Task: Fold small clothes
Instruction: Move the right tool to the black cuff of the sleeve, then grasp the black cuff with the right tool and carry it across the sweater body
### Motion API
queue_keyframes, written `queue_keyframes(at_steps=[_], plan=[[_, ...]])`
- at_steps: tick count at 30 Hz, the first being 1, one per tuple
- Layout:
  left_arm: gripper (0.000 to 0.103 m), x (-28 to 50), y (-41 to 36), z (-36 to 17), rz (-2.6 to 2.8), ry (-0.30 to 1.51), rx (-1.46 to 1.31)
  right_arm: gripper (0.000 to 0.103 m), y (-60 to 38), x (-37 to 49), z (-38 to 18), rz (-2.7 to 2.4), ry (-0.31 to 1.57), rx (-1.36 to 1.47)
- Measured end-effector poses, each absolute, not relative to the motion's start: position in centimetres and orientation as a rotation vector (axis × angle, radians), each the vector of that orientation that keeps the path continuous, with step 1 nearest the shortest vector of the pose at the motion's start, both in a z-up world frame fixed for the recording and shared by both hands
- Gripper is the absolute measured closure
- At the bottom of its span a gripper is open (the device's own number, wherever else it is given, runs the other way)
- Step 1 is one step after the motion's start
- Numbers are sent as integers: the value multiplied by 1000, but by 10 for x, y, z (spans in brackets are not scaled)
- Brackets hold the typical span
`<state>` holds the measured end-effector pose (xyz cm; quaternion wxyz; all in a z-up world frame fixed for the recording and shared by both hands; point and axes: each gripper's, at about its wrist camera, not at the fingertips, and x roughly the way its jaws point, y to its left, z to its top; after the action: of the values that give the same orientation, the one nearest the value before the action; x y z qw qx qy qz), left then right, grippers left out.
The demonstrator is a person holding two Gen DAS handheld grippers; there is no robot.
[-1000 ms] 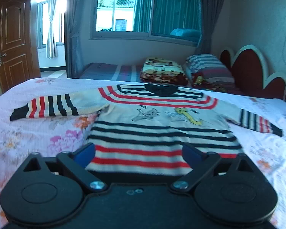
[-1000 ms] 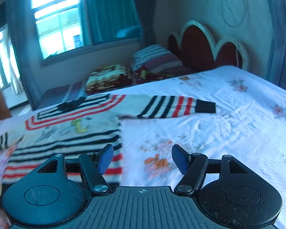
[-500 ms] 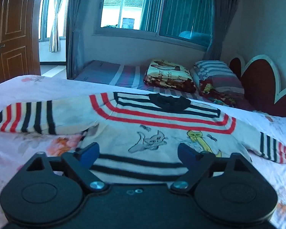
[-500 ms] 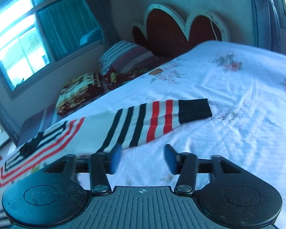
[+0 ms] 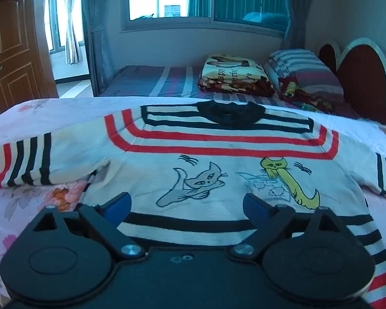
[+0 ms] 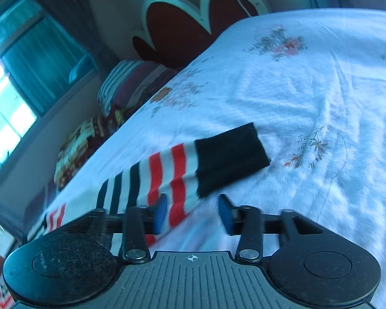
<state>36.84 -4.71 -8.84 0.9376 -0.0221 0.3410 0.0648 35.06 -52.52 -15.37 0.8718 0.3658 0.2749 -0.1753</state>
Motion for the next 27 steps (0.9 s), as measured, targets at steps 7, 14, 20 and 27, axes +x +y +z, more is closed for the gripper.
queue_keyframes(at_steps=[7,14,20,27], plan=[[10,386,-63,-99,122,691,16,76,-544,353,-176,-364,528,878],[10,388,-60,-102,133,691,-26,77,-555,350,-184,-365,457,999],[6,391,-48,-93,133,696,0,97,-532,370,-162,-457,549,701],[5,400,-17,-92,107,722,36,97,-465,394,-122,-245,526,508]])
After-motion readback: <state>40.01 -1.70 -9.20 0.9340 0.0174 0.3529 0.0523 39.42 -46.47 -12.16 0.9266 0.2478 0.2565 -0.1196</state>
